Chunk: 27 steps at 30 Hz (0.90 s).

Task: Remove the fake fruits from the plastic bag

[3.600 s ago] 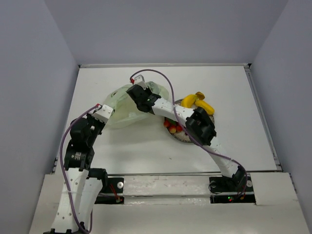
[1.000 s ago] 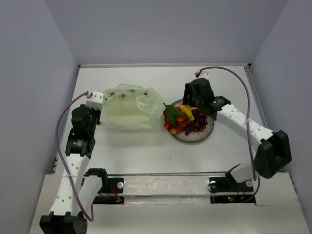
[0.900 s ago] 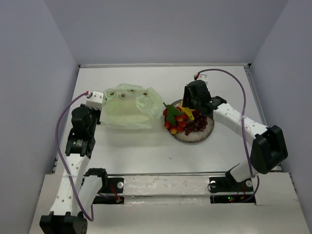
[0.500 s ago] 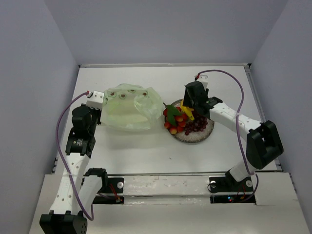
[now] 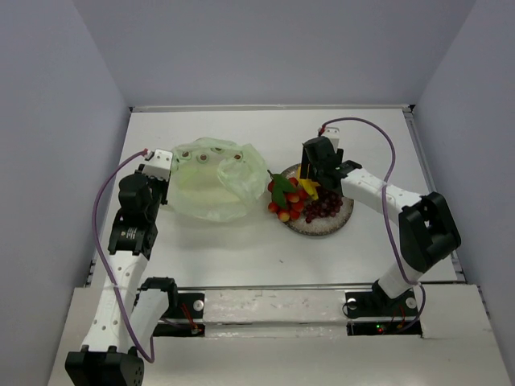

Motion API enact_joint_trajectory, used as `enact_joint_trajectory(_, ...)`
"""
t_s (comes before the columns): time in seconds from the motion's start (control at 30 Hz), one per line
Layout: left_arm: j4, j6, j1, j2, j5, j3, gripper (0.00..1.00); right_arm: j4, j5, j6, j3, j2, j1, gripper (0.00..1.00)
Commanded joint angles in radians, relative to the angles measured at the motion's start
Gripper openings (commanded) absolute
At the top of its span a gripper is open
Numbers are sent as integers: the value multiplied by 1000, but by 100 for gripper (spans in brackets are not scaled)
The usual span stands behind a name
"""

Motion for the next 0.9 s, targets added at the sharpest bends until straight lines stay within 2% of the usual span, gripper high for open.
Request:
enact_joint_trajectory(0.0, 21, 0, 4, -4, 19, 51, 45, 35, -9, -14, 5, -35, -4, 77)
enact_joint_trajectory(0.13, 22, 0, 4, -4, 29, 49, 52, 26, -21, -24, 13, -52, -4, 85)
enact_joint_trajectory(0.43, 22, -6, 4, -4, 33, 74, 61, -22, -47, -70, 85, -85, -4, 86)
enact_joint_trajectory(0.5, 21, -5, 4, -4, 32, 92, 66, -43, -55, -84, 114, -99, -4, 86)
enact_joint_trajectory(0.53, 13, -5, 4, -4, 32, 120, 75, -55, -59, -92, 135, -110, -4, 86)
enact_joint_trajectory(0.67, -25, -12, 4, -6, 41, 212, 99, -95, -78, -110, 203, -128, -4, 89)
enact_joint_trajectory(0.8, -50, -29, 4, -18, 138, 315, 99, -196, -107, -112, 332, -115, -82, 100)
enact_joint_trajectory(0.87, -39, -46, 4, -14, 170, 379, 99, -251, -163, -104, 421, -61, -180, 100)
